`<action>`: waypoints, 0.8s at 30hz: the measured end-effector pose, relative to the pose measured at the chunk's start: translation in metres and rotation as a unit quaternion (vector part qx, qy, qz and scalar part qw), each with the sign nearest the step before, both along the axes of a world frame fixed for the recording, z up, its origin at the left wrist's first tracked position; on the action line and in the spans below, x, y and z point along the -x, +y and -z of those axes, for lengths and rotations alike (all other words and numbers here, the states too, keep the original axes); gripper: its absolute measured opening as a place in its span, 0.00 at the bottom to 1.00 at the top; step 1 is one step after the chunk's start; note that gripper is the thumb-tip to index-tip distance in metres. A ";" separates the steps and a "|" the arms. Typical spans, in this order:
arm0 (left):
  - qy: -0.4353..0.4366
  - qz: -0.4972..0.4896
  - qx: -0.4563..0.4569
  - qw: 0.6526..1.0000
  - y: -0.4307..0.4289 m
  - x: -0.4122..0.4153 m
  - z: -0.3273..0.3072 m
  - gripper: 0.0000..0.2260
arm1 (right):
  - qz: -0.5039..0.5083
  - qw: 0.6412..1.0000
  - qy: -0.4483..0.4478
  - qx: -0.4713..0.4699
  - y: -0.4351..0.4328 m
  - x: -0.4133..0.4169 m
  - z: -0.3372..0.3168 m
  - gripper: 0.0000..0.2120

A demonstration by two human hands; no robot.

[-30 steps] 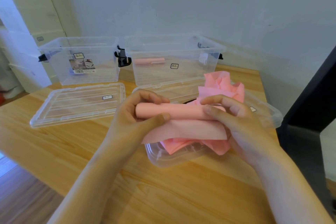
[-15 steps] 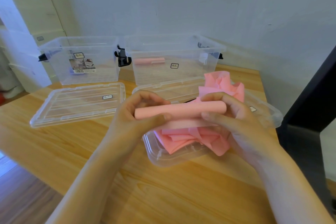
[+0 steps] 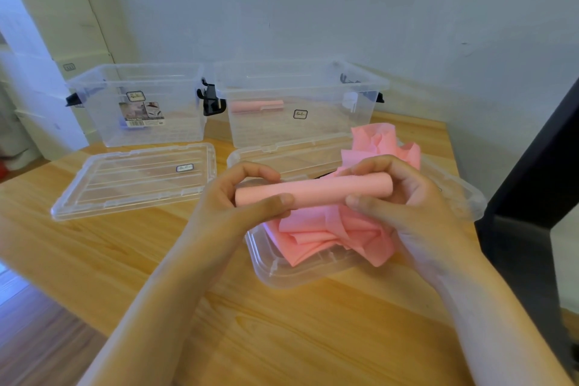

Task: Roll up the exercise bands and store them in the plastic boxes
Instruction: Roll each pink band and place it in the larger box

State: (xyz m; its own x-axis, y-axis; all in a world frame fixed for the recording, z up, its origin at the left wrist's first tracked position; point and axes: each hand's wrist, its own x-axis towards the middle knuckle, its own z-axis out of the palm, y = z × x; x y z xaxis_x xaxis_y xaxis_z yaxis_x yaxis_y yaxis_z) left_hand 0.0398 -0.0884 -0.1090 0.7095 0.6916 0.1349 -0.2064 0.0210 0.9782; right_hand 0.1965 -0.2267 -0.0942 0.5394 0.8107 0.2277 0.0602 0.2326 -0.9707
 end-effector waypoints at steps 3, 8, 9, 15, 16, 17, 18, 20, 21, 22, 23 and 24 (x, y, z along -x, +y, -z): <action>-0.009 -0.028 -0.016 0.999 0.000 0.000 0.001 0.16 | 0.055 0.998 0.039 0.003 0.002 -0.001 0.002 0.20; -0.036 -0.054 0.007 0.998 -0.005 -0.007 0.004 0.16 | 0.133 0.982 0.122 -0.061 0.006 0.003 0.002 0.19; -0.037 -0.061 0.009 0.997 -0.005 -0.009 0.004 0.16 | 0.141 0.983 0.106 -0.057 0.006 0.004 0.002 0.16; -0.050 -0.070 0.016 0.996 -0.009 -0.011 0.004 0.16 | 0.165 0.979 0.094 -0.075 0.005 0.007 0.001 0.07; -0.048 -0.071 0.015 0.996 -0.010 -0.011 0.004 0.16 | 0.164 0.978 0.100 -0.083 0.005 0.007 0.001 0.07; -0.048 -0.071 0.014 0.996 -0.010 -0.011 0.004 0.16 | 0.161 0.978 0.103 -0.088 0.005 0.007 0.001 0.06; -0.047 -0.072 0.012 0.996 -0.011 -0.011 0.004 0.16 | 0.158 0.978 0.104 -0.092 0.005 0.007 0.001 0.06; -0.045 -0.073 0.012 0.996 -0.010 -0.011 0.004 0.17 | 0.154 0.977 0.108 -0.096 0.005 0.008 0.000 0.06; -0.045 -0.073 0.013 0.996 -0.009 -0.010 0.005 0.17 | 0.154 0.977 0.110 -0.097 0.005 0.009 0.000 0.05; -0.044 -0.072 0.013 0.996 -0.008 -0.009 0.005 0.17 | 0.155 0.977 0.110 -0.098 0.005 0.009 -0.001 0.05; -0.044 -0.069 0.012 0.997 -0.007 -0.009 0.006 0.17 | 0.156 0.977 0.107 -0.099 0.006 0.010 -0.001 0.05; -0.042 -0.067 0.011 0.997 -0.005 -0.009 0.007 0.17 | 0.158 0.977 0.102 -0.101 0.006 0.010 -0.001 0.06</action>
